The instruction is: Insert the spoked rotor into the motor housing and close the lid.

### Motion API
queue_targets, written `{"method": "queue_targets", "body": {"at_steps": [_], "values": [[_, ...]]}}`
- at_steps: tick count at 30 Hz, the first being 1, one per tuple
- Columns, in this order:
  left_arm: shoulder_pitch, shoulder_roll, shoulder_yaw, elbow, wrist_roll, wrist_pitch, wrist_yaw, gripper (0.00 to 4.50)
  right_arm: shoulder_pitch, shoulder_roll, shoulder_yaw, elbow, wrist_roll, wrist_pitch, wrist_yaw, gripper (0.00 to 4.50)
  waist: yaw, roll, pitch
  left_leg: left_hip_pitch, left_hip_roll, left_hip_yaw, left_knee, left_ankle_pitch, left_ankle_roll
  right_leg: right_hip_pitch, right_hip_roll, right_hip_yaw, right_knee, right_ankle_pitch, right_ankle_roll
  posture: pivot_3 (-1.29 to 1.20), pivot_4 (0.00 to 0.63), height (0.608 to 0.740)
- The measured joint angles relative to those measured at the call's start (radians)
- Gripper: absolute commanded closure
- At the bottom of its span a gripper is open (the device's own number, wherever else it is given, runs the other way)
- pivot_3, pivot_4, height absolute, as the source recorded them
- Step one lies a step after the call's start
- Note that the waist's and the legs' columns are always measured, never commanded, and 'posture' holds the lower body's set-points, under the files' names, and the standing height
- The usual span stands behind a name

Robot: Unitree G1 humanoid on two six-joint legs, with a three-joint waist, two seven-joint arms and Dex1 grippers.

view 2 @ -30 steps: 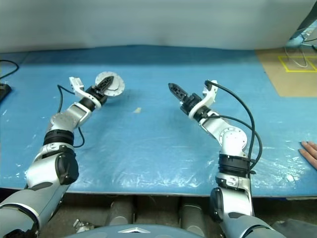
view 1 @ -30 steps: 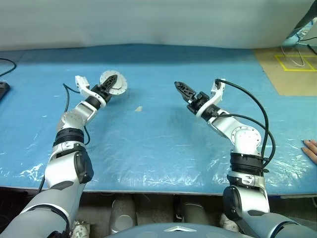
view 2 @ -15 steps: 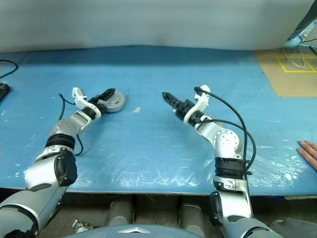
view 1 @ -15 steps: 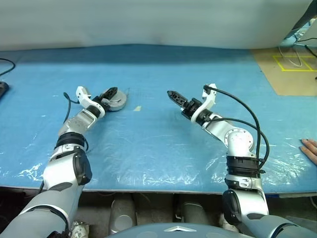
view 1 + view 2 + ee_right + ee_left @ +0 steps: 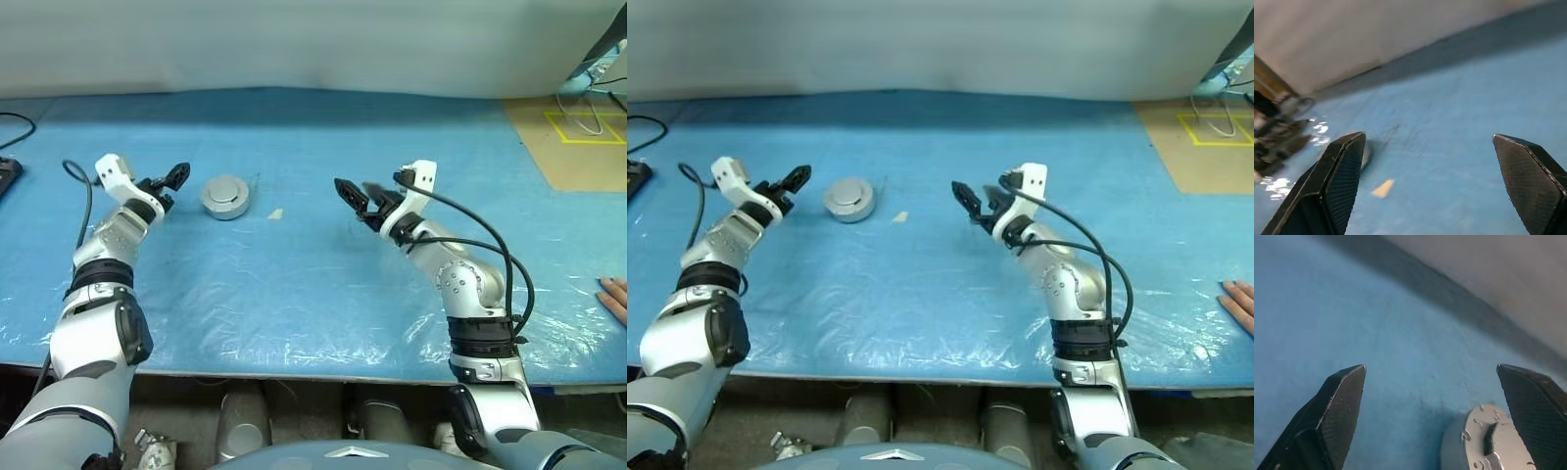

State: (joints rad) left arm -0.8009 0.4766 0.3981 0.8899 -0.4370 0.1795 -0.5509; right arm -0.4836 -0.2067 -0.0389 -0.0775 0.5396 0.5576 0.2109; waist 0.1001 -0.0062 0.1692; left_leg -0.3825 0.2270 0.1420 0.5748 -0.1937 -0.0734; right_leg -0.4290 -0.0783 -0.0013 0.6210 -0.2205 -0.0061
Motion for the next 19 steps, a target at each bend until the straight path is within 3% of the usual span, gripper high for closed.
{"method": "queue_targets", "body": {"at_steps": [6,12,19], "values": [[0.251,-0.145,-0.157,-0.47,0.114,-0.058,0.105,0.02,0.111,-0.046,0.056,-0.045,-0.305,-0.128,-0.143,0.13,-0.004,0.0,0.0,0.0,0.001,0.0,0.0,0.0,0.0,0.002,0.001,0.0,-0.001,0.0,0.0,0.0,0.15,0.74],[0.495,-0.22,-0.243,-0.868,0.16,0.005,0.217,0.02,0.285,-0.044,0.049,-0.141,-0.489,-0.174,-0.267,0.13,-0.023,0.0,0.0,0.005,0.002,0.001,0.0,0.0,0.0,0.002,0.001,0.002,0.0,0.0,0.0,0.0,0.15,0.74],[0.632,-0.267,-0.271,-0.958,0.208,0.052,0.304,0.02,0.383,-0.019,0.022,-0.183,-0.531,-0.171,-0.29,0.13,-0.034,0.0,0.0,0.008,0.0,0.004,0.001,0.0,0.0,0.003,0.001,0.005,-0.001,0.0,0.003,0.0,0.15,0.74]]}}
